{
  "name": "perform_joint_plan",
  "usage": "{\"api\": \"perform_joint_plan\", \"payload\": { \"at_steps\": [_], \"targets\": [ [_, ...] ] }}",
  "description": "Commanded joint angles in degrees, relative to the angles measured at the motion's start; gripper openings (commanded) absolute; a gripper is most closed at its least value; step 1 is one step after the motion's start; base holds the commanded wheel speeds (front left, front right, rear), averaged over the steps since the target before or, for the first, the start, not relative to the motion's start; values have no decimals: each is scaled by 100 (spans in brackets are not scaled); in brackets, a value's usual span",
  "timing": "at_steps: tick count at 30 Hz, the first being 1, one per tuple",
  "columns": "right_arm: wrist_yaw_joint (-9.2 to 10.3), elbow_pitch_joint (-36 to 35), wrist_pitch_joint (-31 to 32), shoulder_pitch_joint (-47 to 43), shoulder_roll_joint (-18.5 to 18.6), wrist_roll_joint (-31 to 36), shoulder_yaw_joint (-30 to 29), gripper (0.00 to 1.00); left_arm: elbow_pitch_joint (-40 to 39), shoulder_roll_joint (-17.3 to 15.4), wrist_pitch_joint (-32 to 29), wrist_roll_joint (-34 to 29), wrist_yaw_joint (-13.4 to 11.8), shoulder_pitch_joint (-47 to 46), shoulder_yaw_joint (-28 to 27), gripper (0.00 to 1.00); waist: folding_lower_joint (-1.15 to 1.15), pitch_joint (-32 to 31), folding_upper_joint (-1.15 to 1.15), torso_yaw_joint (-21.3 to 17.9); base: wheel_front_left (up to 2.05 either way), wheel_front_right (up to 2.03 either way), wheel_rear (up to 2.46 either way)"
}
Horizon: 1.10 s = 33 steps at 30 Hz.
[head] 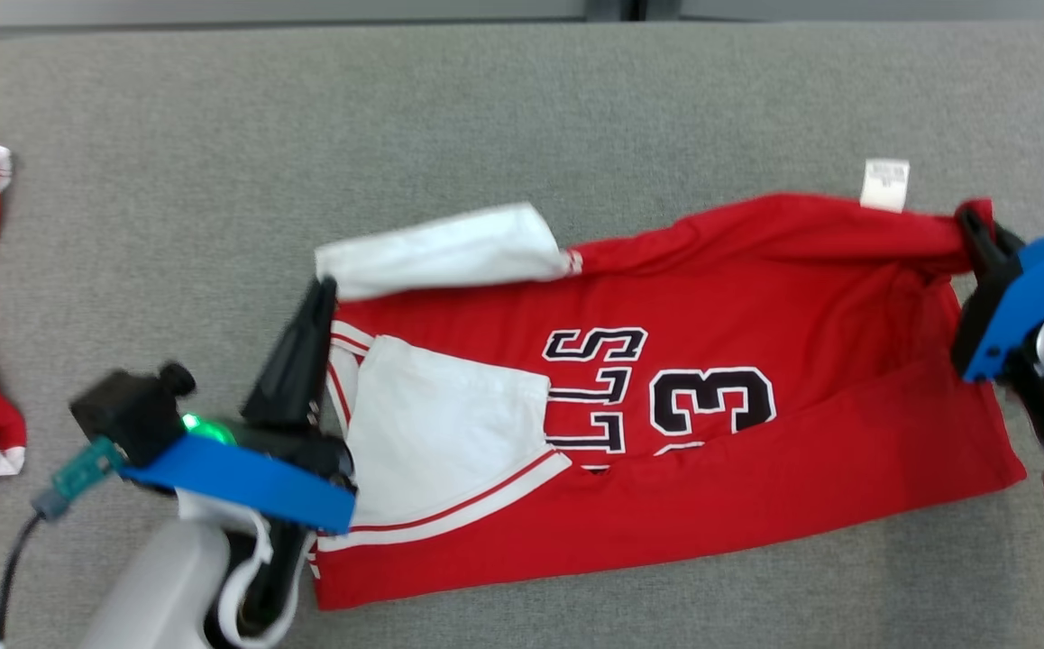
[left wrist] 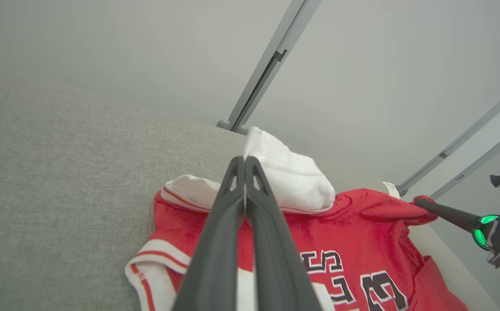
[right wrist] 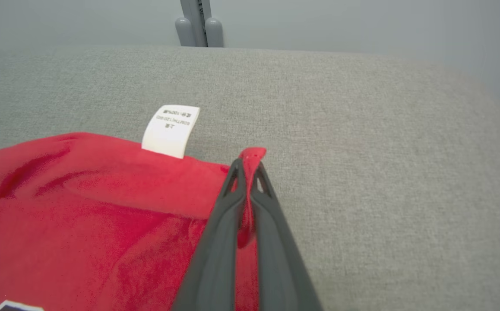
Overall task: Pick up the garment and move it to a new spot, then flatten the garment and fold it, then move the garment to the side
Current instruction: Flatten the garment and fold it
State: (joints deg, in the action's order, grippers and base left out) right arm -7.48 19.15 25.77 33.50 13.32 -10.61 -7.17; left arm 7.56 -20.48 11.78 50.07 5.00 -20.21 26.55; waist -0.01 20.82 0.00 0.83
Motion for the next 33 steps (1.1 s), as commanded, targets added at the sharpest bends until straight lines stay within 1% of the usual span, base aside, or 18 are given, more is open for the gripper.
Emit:
{"api": "perform_joint_plan", "payload": {
  "at_steps": [1, 8, 14, 15, 16, 17, 18, 21, 26, 29, 33],
  "targets": [
    [-4, -44, 16, -221, 44, -27, -63, 0, -117, 25, 32, 20, -43, 215, 46, 0, 1, -96, 0, 26, 0, 0, 0],
    [-3, -109, 154, -962, 138, 0, -332, 0, -693, 110, 9, 172, -338, 1282, 279, 0, 1, -434, 0, 194, 0, 0, 0],
    [-3, -147, 247, -1261, 254, 146, -454, 0, -898, 139, -153, 280, -468, 1790, 497, 0, 1, -556, 0, 300, 0, 0, 0],
    [-3, -151, 261, -1292, 255, 163, -477, 25, -882, 141, -222, 313, -498, 1849, 526, 0, 1, -570, 0, 314, 0, 0, 0],
    [-3, -146, 281, -1328, 242, 191, -545, 100, -874, 112, -286, 293, -500, 1872, 578, 1, 1, -590, 0, 333, 0, 0, 0],
    [-3, -156, 293, -1364, 205, 209, -597, 100, -865, 95, -328, 278, -520, 1887, 624, 42, 1, -610, 0, 348, 0, 0, 0],
    [-3, -182, 333, -1401, 161, 212, -657, 100, -860, 90, -370, 270, -532, 1921, 667, 100, 1, -627, 0, 361, 0, 0, 0],
    [-3, -325, 395, -1488, 117, 213, -833, 100, -836, 7, -371, 145, -557, 1960, 736, 100, 1, -693, 0, 404, 0, 0, 0],
    [-4, -813, 493, -1633, -24, 97, -1073, 100, -785, -97, 0, -185, -650, 1761, 533, 100, 1, -792, 0, 443, 0, 0, 0],
    [-3, -1075, 590, -1726, -179, 30, -1134, 100, -674, -190, 164, -459, -704, 1552, 374, 100, 1, -844, 0, 469, 0, 0, 0],
    [-4, -1294, 648, -1805, -408, 4, -1192, 100, -421, -211, 263, -820, -718, 1095, 192, 100, 1, -877, 0, 508, 0, 0, 0]
  ]
}}
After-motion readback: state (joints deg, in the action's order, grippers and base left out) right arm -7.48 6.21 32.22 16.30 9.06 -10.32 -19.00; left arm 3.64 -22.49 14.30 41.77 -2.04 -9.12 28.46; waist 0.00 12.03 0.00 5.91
